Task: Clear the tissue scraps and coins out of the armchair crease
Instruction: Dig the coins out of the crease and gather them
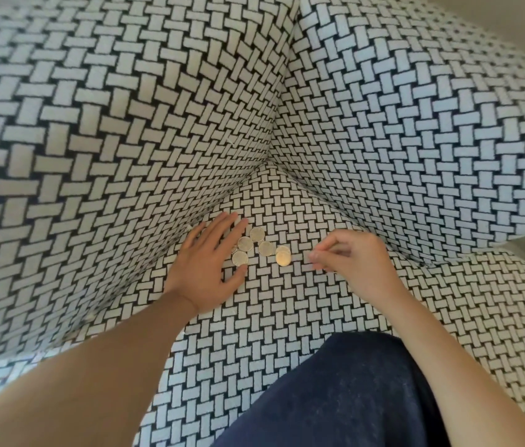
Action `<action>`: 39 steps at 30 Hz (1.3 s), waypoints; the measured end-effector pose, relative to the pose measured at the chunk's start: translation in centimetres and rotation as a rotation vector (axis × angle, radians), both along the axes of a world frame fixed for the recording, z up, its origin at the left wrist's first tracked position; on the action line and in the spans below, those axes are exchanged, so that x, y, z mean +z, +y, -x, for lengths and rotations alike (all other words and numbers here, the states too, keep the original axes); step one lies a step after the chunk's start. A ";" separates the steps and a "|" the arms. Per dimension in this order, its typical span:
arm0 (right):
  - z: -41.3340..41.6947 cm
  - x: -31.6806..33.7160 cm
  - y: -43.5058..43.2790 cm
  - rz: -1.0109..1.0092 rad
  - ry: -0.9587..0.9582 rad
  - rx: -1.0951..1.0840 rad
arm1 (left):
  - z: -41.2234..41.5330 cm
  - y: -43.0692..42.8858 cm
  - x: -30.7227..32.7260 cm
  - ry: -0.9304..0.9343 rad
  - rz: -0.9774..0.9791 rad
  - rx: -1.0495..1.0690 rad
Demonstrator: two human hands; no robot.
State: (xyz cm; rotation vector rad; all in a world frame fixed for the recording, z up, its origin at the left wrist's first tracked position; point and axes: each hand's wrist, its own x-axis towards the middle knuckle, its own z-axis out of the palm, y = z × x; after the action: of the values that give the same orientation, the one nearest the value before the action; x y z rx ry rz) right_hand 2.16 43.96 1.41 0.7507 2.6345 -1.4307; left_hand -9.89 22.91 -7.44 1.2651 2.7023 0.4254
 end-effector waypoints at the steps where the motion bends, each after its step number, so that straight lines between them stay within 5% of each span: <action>1: -0.5 0.1 0.0 -0.013 0.013 -0.010 | 0.0 -0.1 0.2 -0.006 -0.012 0.002; 9: -6.1 0.5 1.2 0.037 0.083 -0.256 | -0.5 1.7 3.6 -0.293 -0.102 0.150; 13: -11.1 0.9 1.4 0.198 0.123 -0.490 | -3.7 6.6 7.7 -0.220 -0.137 0.075; 18: -19.7 1.8 2.3 0.321 0.172 -0.740 | -11.6 15.2 12.9 -0.438 -0.192 -0.260; 25: -34.6 2.6 5.4 0.257 0.231 -1.159 | -29.3 24.9 15.2 -0.752 0.176 -0.709; 31: -43.3 0.3 7.8 -0.078 -0.006 -1.317 | -38.8 27.4 12.2 -0.814 0.313 -0.741; 39: -45.6 0.2 9.7 0.026 -0.119 -1.127 | -39.5 27.0 11.2 -0.845 0.257 -0.641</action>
State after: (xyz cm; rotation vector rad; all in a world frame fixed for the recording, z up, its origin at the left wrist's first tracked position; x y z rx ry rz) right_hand 47.72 53.68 1.65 2.4308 2.0650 -1.4227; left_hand 29.63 49.86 3.80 1.3652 1.5145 0.3854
